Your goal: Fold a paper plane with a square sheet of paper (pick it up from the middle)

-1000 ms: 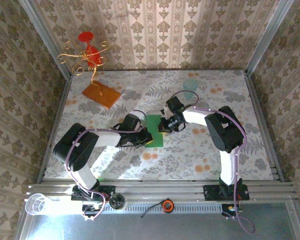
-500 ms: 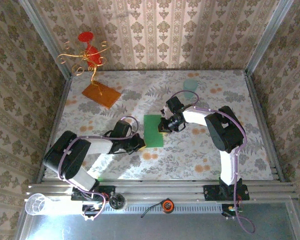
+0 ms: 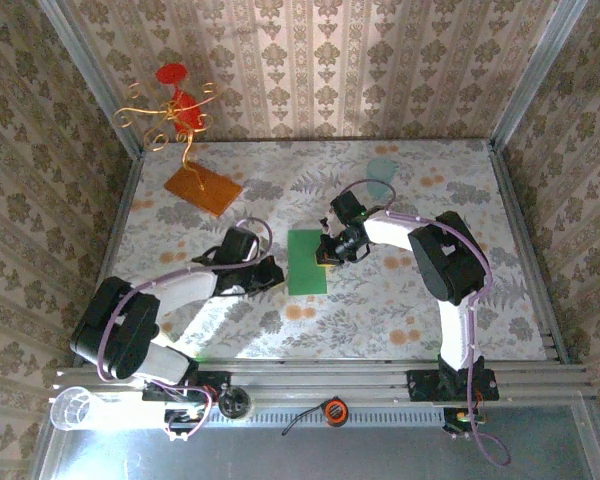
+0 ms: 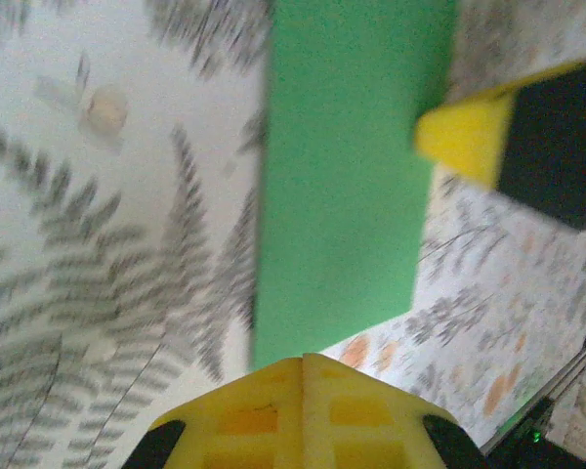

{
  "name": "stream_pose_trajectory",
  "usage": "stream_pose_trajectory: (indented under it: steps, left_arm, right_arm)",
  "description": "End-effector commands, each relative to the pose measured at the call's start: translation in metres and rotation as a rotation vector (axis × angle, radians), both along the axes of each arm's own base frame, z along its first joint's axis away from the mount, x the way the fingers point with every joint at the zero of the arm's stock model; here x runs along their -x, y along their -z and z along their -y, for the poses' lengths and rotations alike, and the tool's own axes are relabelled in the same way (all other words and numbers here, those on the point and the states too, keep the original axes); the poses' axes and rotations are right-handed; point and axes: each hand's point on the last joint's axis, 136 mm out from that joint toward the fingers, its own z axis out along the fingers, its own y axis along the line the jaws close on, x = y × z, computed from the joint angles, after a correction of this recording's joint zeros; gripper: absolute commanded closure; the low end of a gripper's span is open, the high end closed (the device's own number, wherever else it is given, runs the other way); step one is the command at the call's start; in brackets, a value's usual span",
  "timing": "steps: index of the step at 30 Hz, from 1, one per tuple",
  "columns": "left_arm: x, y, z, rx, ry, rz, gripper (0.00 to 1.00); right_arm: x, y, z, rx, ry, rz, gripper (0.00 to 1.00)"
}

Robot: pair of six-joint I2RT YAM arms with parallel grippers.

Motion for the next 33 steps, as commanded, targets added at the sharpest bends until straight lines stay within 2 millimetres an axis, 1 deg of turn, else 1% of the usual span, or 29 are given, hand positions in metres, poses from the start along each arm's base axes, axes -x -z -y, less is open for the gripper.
stream_pose_trajectory:
  steps: [1, 3, 5, 6, 8, 9, 11, 14, 17, 20, 23, 26, 29, 33]
  left_arm:
    - [-0.021, -0.005, 0.001, -0.026, 0.02, 0.051, 1.0]
    - [-0.032, -0.008, 0.005, -0.025, 0.021, 0.07, 1.0]
    - [-0.045, -0.012, 0.013, -0.021, 0.032, 0.091, 0.98]
    - [-0.05, -0.012, 0.015, -0.022, 0.034, 0.094, 0.96]
    - [-0.059, -0.013, 0.023, -0.014, 0.045, 0.105, 0.92]
    - [-0.064, -0.012, 0.026, -0.011, 0.047, 0.106, 0.89]
    - [-0.073, -0.011, 0.032, -0.006, 0.055, 0.111, 0.87]
    - [-0.087, -0.01, 0.04, -0.006, 0.061, 0.118, 0.86]
    - [-0.097, -0.005, 0.045, -0.011, 0.054, 0.117, 0.85]
    - [-0.103, 0.005, 0.045, -0.034, 0.041, 0.102, 0.85]
    - [-0.106, 0.015, 0.045, -0.055, 0.041, 0.079, 0.85]
    - [-0.106, 0.024, 0.044, -0.074, 0.037, 0.061, 0.85]
    - [-0.108, 0.03, 0.037, -0.107, 0.016, 0.035, 0.86]
    - [-0.111, 0.031, 0.033, -0.112, 0.006, 0.029, 0.86]
  right_arm:
    - [0.048, 0.059, 0.05, 0.296, -0.018, -0.165, 0.97]
    - [0.041, 0.04, 0.034, 0.218, -0.034, -0.129, 0.95]
    - [0.034, 0.018, 0.02, 0.138, -0.039, -0.096, 0.93]
    - [0.033, 0.009, 0.016, 0.114, -0.038, -0.086, 0.91]
    - [0.022, -0.012, 0.007, 0.052, -0.024, -0.022, 0.89]
    - [0.019, -0.022, 0.004, 0.029, -0.01, 0.003, 0.87]
    - [0.013, -0.037, 0.004, 0.002, 0.028, 0.047, 0.83]
    - [0.008, -0.05, 0.011, -0.034, 0.131, 0.126, 0.78]
    - [0.012, -0.051, 0.026, -0.045, 0.22, 0.142, 0.75]
    - [0.021, -0.048, 0.039, -0.041, 0.274, 0.134, 0.72]
    - [0.031, -0.049, 0.048, -0.042, 0.298, 0.139, 0.64]
    - [0.038, -0.05, 0.052, -0.045, 0.309, 0.136, 0.57]
    - [0.044, -0.045, 0.053, -0.045, 0.309, 0.109, 0.55]
    - [0.048, -0.039, 0.05, -0.057, 0.311, 0.076, 0.55]
